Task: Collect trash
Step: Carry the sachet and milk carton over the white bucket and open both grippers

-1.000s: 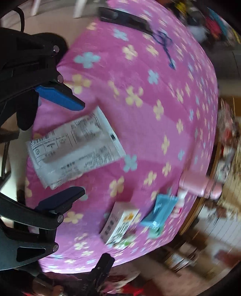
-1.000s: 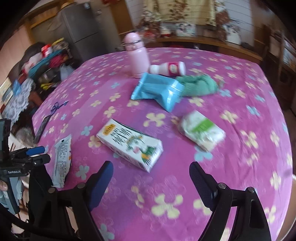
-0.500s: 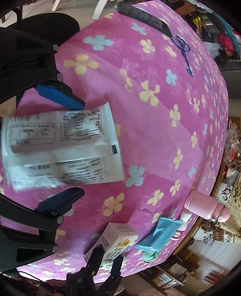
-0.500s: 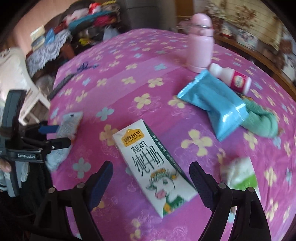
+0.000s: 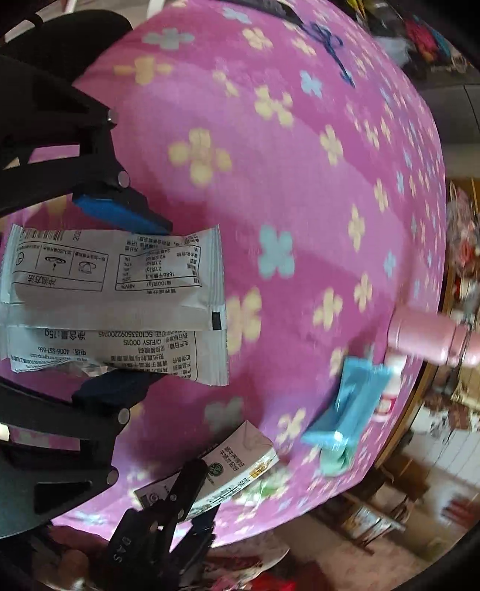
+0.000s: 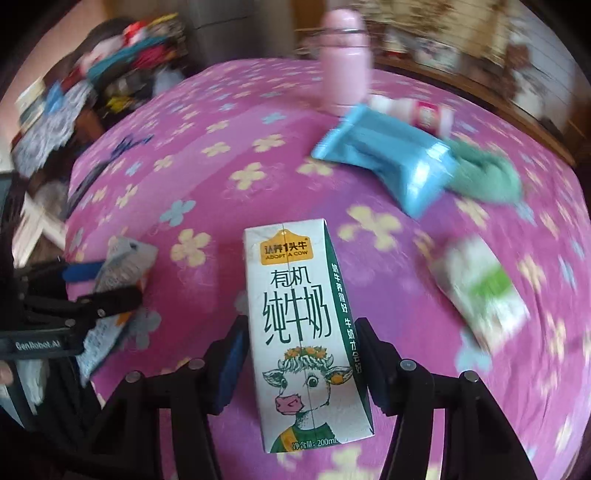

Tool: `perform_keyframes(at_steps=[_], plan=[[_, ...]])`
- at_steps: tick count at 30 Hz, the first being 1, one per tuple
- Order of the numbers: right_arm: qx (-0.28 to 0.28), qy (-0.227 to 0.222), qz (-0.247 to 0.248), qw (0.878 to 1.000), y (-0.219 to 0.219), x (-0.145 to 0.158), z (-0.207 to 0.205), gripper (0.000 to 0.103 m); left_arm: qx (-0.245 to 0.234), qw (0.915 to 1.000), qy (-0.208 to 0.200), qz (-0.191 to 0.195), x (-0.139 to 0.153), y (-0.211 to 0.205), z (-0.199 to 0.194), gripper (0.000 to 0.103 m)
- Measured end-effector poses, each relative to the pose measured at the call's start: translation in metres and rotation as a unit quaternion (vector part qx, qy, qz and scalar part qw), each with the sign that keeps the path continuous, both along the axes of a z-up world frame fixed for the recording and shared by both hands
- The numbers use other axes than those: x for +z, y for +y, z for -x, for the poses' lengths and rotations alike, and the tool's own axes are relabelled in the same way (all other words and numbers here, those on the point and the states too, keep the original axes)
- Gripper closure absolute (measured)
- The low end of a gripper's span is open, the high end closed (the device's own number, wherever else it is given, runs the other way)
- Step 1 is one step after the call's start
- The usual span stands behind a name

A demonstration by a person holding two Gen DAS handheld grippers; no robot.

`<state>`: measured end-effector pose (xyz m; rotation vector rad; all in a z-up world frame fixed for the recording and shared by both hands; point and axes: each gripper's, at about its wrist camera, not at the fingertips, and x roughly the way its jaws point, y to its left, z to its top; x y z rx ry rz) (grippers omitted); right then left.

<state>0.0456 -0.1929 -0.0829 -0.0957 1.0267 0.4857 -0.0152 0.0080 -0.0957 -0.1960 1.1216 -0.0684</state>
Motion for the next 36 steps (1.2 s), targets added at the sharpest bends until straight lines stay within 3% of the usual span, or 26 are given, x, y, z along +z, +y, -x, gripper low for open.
perform_keyframes(at_steps=[9,14,24,27,31,33,36], plan=[[-0.120,-0.030,0.005,0.992,-0.071,0.026,0.036,0.044,-0.066,0.9967,-0.047,-0.013,0.028,-0.069,-0.015,0.038],[-0.155,-0.025,0.004,0.988,-0.107,0.029,0.050,0.044,-0.104,0.9921,-0.067,-0.021,0.042,-0.105,-0.017,0.038],[-0.165,0.047,0.001,0.985,-0.135,0.015,0.063,0.042,-0.147,0.9863,-0.069,-0.030,0.042,-0.146,-0.019,0.038],[-0.166,0.061,0.003,0.984,-0.134,0.010,0.057,0.036,-0.149,0.9860,-0.067,-0.034,0.040,-0.149,-0.018,0.038],[-0.166,0.061,0.008,0.984,-0.128,0.003,0.049,0.036,-0.152,0.9854,-0.068,-0.036,0.041,-0.153,-0.017,0.038],[-0.173,0.050,0.004,0.984,-0.130,0.004,0.052,0.046,-0.156,0.9846,-0.070,-0.036,0.044,-0.156,-0.016,0.038],[-0.188,0.029,-0.003,0.982,-0.141,0.014,0.059,0.046,-0.166,0.9828,-0.074,-0.031,0.048,-0.167,-0.017,0.038]])
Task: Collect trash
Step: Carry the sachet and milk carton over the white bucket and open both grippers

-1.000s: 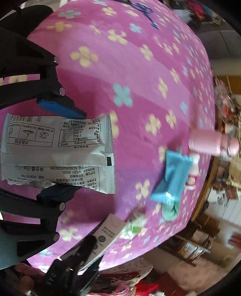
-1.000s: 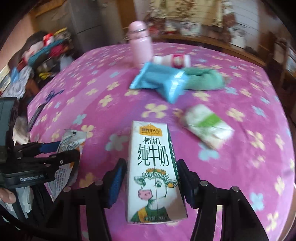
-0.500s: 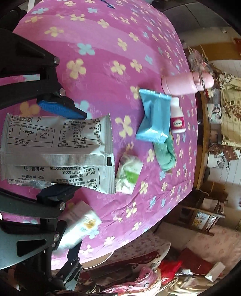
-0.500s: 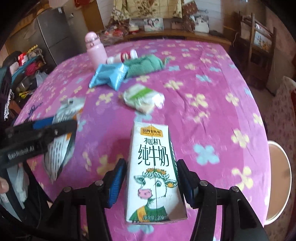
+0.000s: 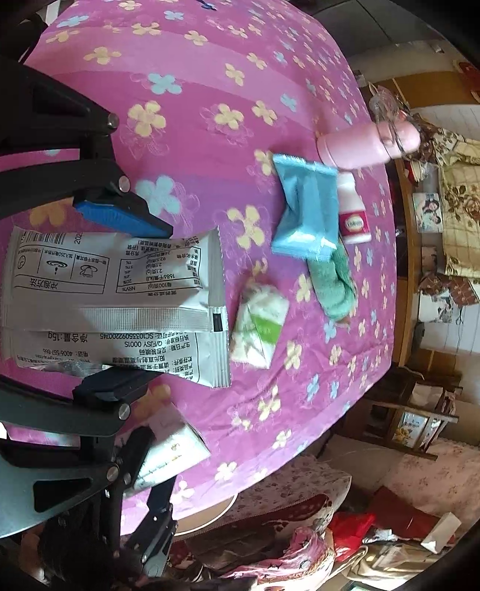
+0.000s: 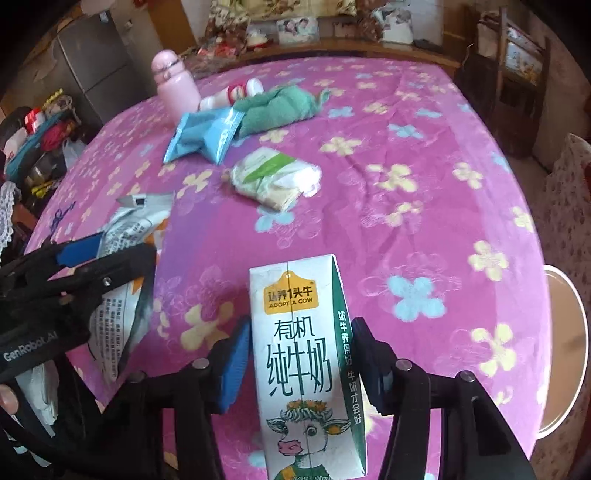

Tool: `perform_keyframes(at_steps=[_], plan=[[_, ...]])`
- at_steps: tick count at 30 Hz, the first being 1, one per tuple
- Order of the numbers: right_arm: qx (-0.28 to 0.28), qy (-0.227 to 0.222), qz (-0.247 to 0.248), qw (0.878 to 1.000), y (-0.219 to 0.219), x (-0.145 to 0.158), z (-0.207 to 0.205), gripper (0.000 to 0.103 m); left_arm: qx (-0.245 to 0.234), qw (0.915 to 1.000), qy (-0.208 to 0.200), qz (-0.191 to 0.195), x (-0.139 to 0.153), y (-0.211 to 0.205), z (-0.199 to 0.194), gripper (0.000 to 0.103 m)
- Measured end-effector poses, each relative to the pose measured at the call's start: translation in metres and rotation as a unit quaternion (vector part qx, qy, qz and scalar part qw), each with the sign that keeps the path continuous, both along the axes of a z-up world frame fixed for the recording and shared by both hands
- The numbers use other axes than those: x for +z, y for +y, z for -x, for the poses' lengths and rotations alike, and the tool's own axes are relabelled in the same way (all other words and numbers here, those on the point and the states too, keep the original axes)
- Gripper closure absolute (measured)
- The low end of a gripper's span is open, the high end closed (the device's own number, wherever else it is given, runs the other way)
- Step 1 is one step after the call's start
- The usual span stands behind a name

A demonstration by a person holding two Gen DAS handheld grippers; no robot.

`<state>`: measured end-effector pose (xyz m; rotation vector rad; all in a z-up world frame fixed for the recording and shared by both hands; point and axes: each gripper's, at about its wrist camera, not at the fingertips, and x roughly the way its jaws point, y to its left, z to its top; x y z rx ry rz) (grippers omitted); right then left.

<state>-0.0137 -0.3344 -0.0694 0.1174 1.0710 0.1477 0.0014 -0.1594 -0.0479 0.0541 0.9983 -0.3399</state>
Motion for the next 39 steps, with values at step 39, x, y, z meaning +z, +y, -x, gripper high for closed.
perform_keyframes(at_steps=[39], plan=[[-0.329,-0.010,0.003,0.944,-0.301,-0.020,0.098,0.044,-0.238,0.9647,0.014,0.112,0.018,-0.295,0.014,0.027]])
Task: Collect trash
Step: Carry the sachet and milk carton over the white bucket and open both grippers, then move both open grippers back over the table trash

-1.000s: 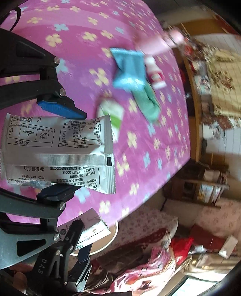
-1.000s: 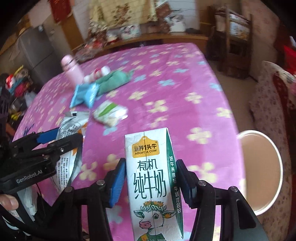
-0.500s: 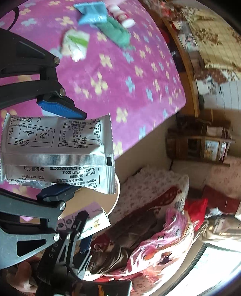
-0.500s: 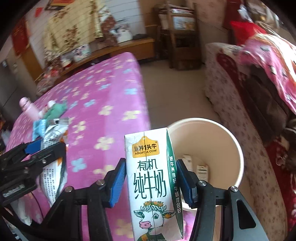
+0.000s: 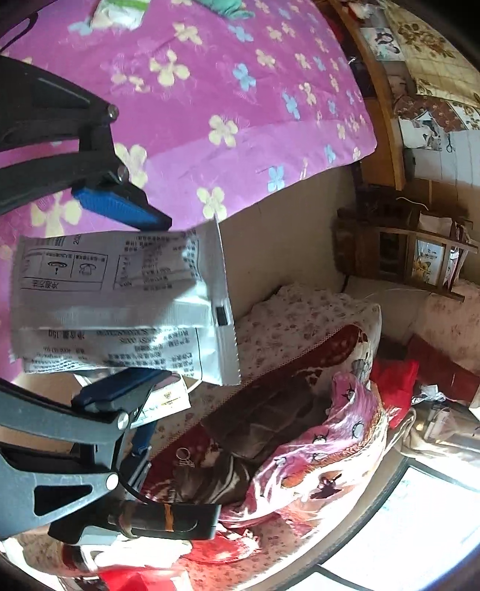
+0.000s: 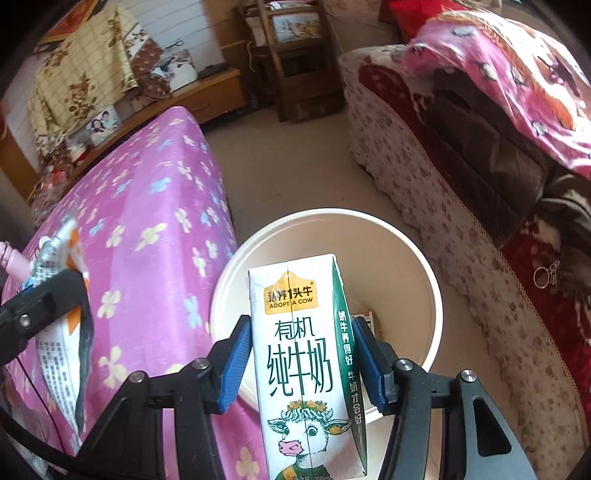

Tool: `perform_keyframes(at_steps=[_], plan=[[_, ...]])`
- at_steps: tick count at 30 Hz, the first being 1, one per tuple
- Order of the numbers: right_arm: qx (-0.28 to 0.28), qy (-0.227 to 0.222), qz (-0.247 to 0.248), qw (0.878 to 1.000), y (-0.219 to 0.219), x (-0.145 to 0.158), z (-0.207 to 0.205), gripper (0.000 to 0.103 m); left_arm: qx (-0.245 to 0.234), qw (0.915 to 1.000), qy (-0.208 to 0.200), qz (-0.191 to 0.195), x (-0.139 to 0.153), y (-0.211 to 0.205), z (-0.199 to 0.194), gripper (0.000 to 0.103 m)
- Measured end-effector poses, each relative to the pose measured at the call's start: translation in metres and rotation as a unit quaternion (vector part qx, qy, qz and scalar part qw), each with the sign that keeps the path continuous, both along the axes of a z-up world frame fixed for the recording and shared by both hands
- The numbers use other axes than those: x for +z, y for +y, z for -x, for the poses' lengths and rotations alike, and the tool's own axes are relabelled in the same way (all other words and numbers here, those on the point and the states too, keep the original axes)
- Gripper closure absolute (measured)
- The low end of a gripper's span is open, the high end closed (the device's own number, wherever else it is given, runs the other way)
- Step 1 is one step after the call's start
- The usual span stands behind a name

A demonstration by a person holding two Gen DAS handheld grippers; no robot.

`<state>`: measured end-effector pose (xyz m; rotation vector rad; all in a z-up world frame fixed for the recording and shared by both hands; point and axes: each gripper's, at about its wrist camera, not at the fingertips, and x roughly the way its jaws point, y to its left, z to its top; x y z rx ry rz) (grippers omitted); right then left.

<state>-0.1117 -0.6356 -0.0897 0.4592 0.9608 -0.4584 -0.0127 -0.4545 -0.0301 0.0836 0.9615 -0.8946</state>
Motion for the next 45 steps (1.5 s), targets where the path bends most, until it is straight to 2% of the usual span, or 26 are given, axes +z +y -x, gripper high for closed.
perform_keyframes(at_steps=[4,10,17,27,36,45], plan=[[-0.032,-0.015,-0.026,0.999,-0.012,-0.007,0.007,0.032,-0.010,0.9999,0.008,0.005,-0.004,-0.001,-0.001,0.023],[-0.026,-0.013,-0.019,0.999,-0.006,-0.007,0.011,0.032,-0.010,0.9999,0.004,-0.006,-0.009,0.005,0.000,0.023],[-0.024,-0.011,-0.014,1.000,0.002,-0.001,0.011,0.032,-0.013,0.9999,0.004,-0.002,-0.007,0.011,0.003,0.023],[-0.001,-0.011,0.007,1.000,0.025,0.008,0.008,0.032,0.013,0.9993,-0.030,-0.019,-0.004,0.033,0.004,0.023],[0.025,-0.014,0.008,1.000,0.052,0.019,-0.003,0.032,0.053,0.9964,-0.055,-0.037,-0.001,0.073,-0.009,0.023],[0.072,-0.026,-0.004,0.997,0.099,0.032,-0.033,0.032,0.116,0.9901,-0.063,-0.048,-0.001,0.145,-0.037,0.023]])
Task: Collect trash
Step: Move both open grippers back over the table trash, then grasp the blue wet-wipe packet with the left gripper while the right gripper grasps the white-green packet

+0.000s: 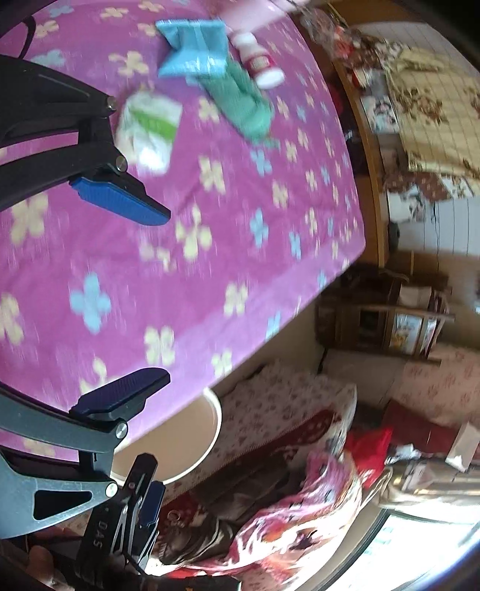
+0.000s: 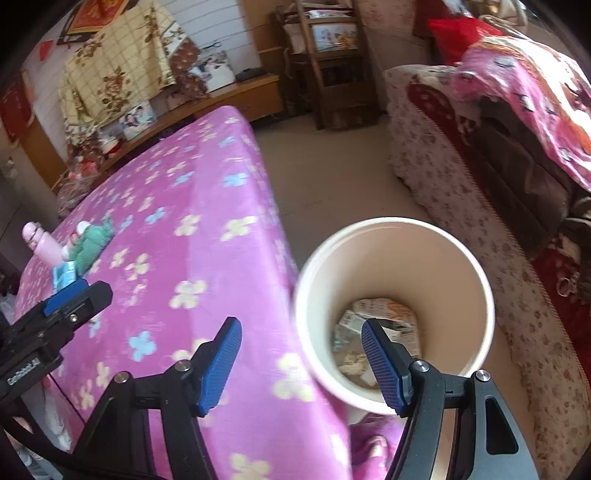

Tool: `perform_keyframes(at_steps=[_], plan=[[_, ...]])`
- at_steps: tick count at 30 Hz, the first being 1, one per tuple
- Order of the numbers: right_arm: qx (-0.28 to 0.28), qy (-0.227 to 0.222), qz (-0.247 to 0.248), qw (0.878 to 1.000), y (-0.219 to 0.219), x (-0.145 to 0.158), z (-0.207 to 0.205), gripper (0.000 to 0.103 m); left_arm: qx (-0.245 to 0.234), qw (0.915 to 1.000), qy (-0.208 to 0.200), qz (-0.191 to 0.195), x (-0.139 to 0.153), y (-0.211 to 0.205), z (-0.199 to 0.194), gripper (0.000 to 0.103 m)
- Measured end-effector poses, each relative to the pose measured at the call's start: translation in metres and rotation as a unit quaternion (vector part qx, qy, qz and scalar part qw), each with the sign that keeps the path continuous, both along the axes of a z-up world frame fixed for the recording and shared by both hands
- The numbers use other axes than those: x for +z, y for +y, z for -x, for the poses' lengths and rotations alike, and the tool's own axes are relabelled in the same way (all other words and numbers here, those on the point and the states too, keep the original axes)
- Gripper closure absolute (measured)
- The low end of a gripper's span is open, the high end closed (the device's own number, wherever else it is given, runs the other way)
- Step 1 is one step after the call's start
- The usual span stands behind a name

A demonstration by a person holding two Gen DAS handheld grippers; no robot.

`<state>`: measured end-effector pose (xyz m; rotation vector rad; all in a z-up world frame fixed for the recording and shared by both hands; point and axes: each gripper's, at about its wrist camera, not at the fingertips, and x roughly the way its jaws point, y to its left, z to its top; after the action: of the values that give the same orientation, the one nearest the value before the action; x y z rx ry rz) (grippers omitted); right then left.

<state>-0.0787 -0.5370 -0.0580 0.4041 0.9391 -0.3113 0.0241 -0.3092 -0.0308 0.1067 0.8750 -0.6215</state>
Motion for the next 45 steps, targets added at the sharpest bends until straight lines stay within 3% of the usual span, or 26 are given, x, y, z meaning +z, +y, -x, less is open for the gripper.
perform_keyframes(at_steps=[11,19,22,30,34,38,40,45], plan=[[0.107,0.003,-0.013,0.994,0.089,-0.003,-0.063,0.032,0.122,0.9920,0.012,-0.032,-0.010,0.131,-0.064,0.023],[0.162,0.010,-0.015,0.987,0.143,-0.012,-0.102,0.032,0.241,0.9684,0.009,-0.062,-0.014,0.225,-0.138,0.023],[0.181,0.014,-0.017,0.983,0.161,-0.017,-0.117,0.032,0.261,0.9631,0.000,-0.067,-0.011,0.239,-0.168,0.023],[0.203,0.025,-0.023,0.979,0.182,-0.027,-0.138,0.032,0.259,0.9574,-0.025,-0.125,-0.019,0.219,-0.221,0.023],[0.210,0.032,-0.022,0.977,0.188,-0.033,-0.141,0.032,0.254,0.9464,-0.018,-0.198,-0.038,0.215,-0.226,0.023],[0.213,0.034,-0.027,0.976,0.191,-0.037,-0.146,0.032,0.224,0.9495,0.013,-0.219,-0.054,0.222,-0.203,0.023],[0.215,0.033,-0.030,0.976,0.192,-0.037,-0.148,0.032,0.198,0.9527,0.048,-0.226,-0.067,0.231,-0.188,0.023],[0.219,0.026,-0.031,0.975,0.195,-0.033,-0.150,0.032,0.174,0.9613,0.080,-0.198,-0.063,0.253,-0.151,0.023]])
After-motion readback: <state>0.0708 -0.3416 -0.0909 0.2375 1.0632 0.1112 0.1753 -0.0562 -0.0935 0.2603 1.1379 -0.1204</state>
